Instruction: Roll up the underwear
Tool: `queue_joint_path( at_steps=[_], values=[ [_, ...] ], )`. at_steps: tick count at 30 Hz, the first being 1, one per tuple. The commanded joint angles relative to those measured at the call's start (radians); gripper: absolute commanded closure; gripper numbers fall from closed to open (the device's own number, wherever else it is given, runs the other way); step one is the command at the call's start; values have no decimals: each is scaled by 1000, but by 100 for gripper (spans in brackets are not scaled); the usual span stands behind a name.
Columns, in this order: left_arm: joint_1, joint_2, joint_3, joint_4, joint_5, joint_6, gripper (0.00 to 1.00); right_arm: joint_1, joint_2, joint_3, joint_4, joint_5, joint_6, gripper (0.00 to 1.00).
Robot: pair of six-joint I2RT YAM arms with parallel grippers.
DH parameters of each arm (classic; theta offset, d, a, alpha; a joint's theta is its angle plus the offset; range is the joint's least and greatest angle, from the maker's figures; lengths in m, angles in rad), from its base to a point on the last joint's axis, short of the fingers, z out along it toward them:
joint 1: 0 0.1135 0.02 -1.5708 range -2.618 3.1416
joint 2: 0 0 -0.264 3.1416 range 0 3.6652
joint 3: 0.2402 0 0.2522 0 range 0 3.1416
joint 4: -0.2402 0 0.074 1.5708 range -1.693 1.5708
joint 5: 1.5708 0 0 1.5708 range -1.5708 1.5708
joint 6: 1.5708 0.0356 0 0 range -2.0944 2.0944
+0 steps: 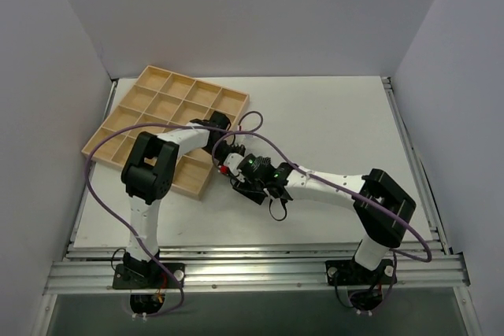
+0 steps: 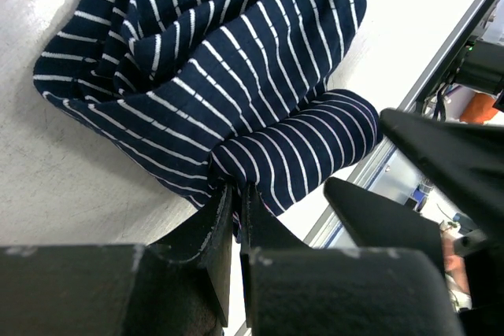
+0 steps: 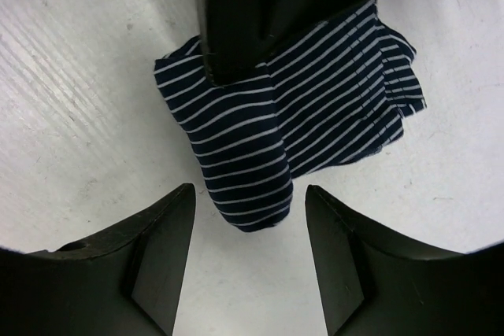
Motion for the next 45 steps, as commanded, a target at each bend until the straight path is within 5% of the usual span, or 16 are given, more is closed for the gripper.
queue_joint_path(
  at_steps=[1, 21, 24, 25, 26, 28, 36, 45],
  values=[
    [-16, 56, 15, -3, -94, 41, 98, 38, 34, 64, -57, 82, -111, 46],
    [-13, 90, 44, -39, -81, 52, 98, 49, 183, 78, -27, 81, -216, 49],
    [-10, 93, 53, -50, -79, 55, 97, 41, 204, 83, -25, 46, -216, 61],
    [-7, 91, 56, -49, -78, 55, 97, 34, 208, 95, -31, 36, -193, 77],
    [-5, 78, 58, -38, -77, 47, 96, 25, 209, 103, -39, 18, -177, 82],
    [10, 64, 61, -24, -53, 37, 84, -18, 214, 122, -71, -68, -115, 90],
    [56, 8, 185, 17, -62, -69, 70, -114, 180, 100, -63, -347, 88, 98],
    [115, -28, 218, 69, -68, -178, 66, -167, 159, -14, 35, -553, 206, 98]
  ],
)
